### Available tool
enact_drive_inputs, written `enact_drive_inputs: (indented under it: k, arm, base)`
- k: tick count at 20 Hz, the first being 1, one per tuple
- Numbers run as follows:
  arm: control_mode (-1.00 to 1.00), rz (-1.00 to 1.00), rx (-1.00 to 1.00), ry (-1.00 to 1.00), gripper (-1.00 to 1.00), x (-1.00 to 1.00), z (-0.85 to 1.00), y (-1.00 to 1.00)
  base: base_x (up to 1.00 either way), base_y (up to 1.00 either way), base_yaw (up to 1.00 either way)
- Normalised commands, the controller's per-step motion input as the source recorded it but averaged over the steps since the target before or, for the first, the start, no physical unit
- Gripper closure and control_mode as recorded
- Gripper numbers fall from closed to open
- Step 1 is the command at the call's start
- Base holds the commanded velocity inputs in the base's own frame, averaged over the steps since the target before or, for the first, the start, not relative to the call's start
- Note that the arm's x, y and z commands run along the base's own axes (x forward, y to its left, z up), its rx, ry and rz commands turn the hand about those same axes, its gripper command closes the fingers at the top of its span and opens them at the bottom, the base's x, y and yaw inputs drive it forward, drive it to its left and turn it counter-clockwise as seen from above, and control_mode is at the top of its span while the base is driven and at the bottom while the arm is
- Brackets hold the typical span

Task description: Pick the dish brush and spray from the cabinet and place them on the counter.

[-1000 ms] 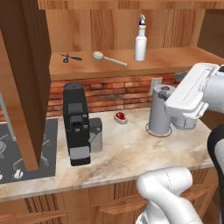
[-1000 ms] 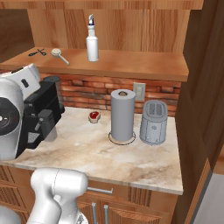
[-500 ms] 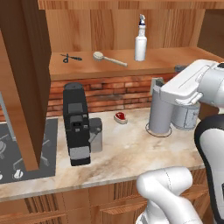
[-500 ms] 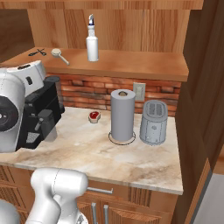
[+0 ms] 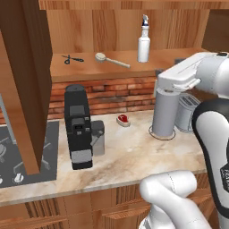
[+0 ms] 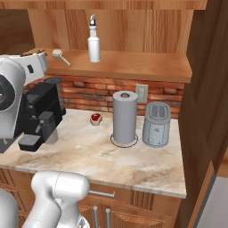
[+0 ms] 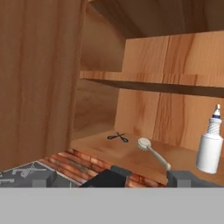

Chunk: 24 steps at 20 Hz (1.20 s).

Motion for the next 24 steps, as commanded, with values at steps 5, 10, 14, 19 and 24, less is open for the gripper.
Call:
enact_drive_inputs:
  k: [5,10,14,19,24]
  arm:
    - [-1.00,-0.01,0.00,0.11,-1.00,0.28,0.00,0.00]
    - [-1.00,0.00,0.00,0.07,-1.00,0.27,0.00,0.00]
    - [-1.00,0.00,0.00,0.00,-1.00,0.22,0.00,0.00]
    - [-1.00,0.00,0.00,0.00,-1.00,0.18,-0.05,0.00]
    - [-1.00,0.00,0.00,0.00,-1.00,0.11,-0.08,0.00]
  base:
    - [0.00,0.00,0.00]
    - [0.00,0.00,0.00]
    - [0.00,0.00,0.00]
    - [0.00,0.00,0.00]
    - [0.00,0.00,0.00]
